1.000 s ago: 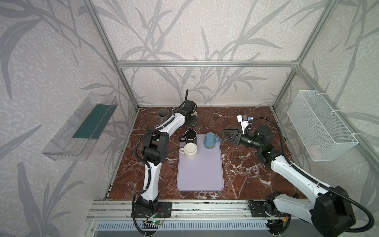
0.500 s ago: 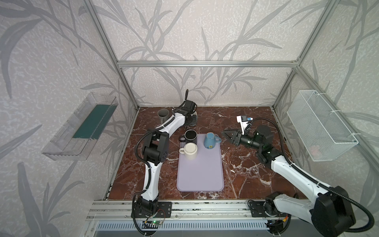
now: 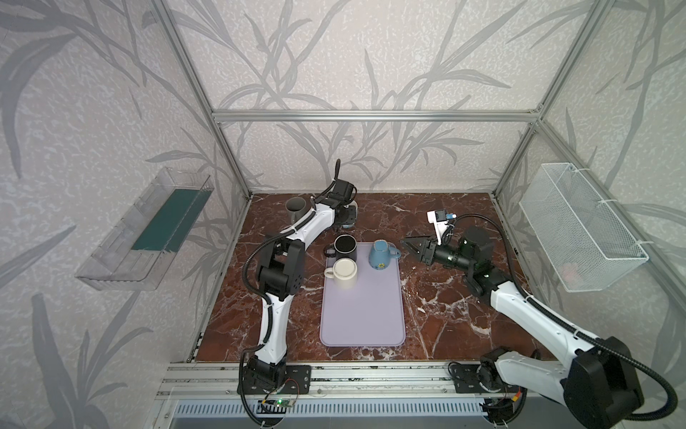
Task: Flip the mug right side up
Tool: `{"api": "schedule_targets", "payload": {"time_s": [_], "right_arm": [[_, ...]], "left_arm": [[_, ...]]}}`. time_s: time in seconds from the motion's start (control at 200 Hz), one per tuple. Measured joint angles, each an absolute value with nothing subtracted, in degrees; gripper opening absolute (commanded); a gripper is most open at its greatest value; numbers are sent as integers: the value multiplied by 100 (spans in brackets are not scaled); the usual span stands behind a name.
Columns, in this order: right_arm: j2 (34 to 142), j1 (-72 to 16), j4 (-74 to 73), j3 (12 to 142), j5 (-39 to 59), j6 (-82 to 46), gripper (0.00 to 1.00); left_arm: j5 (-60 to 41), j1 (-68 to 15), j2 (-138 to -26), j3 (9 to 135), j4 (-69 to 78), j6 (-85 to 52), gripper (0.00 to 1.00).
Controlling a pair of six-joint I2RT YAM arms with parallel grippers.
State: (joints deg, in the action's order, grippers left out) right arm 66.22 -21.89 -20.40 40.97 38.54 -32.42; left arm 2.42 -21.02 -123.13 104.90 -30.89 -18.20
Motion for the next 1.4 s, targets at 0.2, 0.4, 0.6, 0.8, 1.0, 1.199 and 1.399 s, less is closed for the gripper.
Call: {"api": "schedule_targets", "payload": {"time_s": [0.2, 0.4, 0.6, 0.8, 1.0, 1.199, 1.399], "right_arm": [[6751, -2178, -1369, 4185, 3750, -2611, 51], [7448, -2176, -617, 4705, 3625, -1479, 59], [8558, -2121, -47, 5564, 3715, -408, 60], [9653, -1743, -534, 5850, 4368, -445, 65], [10508, -1516, -1212, 5870, 5118, -779, 67], [10779, -1487, -1446, 5942, 5448, -851, 67], [10781, -1492, -1490, 5951, 5697, -819, 66]], "left_arm": [[342, -2099, -11896, 10486, -3081, -1802, 32], [357, -2095, -11301, 10243, -3065, -1813, 32], [274, -2095, -10379, 9347, -2967, -1894, 33], [110, -2095, -9430, 8263, -2768, -2123, 33], [5, -2095, -8694, 7459, -2526, -2381, 34], [-12, -2095, -8346, 7168, -2386, -2530, 34], [-32, -2093, -8254, 7122, -2327, -2574, 34]]}}
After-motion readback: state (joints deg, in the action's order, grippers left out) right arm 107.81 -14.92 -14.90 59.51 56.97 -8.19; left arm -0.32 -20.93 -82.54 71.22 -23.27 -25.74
